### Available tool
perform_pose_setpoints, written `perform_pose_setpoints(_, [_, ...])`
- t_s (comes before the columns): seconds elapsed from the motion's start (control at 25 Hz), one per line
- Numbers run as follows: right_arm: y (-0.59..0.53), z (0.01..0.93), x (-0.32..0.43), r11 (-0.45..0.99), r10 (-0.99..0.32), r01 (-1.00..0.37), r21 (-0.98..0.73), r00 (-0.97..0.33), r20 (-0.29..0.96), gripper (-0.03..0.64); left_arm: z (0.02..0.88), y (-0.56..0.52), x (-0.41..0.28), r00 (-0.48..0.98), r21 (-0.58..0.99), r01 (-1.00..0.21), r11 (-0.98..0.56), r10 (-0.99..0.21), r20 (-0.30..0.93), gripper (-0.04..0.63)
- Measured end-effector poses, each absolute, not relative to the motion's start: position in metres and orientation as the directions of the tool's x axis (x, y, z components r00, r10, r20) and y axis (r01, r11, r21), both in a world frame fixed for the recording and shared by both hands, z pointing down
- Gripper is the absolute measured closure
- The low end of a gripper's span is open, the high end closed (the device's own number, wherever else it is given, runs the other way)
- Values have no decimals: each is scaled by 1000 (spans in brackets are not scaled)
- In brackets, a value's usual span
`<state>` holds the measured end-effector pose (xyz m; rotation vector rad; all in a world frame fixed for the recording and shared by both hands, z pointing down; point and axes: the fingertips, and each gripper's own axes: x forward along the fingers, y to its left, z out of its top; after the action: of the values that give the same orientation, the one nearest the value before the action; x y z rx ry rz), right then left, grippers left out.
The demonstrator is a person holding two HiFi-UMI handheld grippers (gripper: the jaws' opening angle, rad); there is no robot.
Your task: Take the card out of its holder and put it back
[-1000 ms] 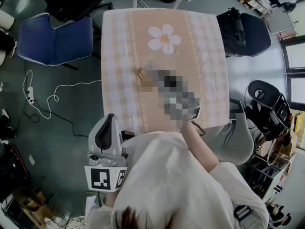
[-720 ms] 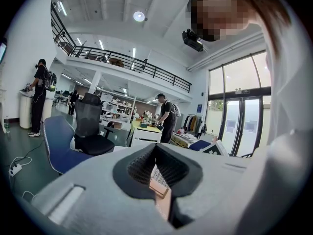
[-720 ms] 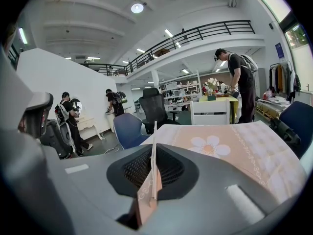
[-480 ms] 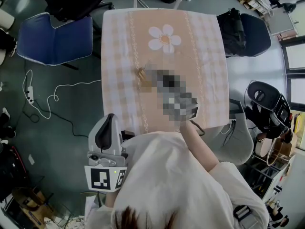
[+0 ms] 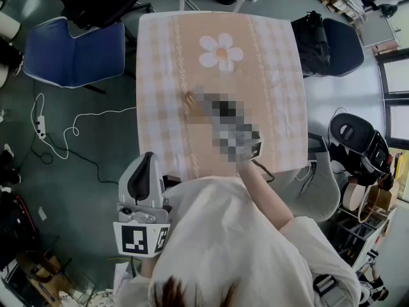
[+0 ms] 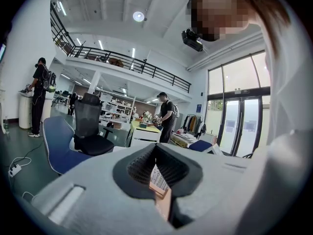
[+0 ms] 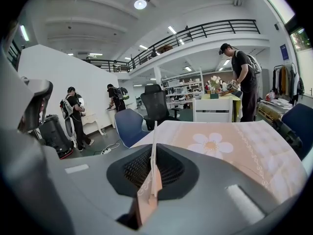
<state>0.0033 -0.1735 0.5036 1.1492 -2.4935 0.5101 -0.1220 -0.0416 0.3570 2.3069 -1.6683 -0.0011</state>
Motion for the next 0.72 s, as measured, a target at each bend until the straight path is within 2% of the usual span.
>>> perform_pose_setpoints(0.72, [-169,524,-2,617,-628,-768,-172,-613,480,603,356,-42,-126,314,239,-933,-271,-935,167,595])
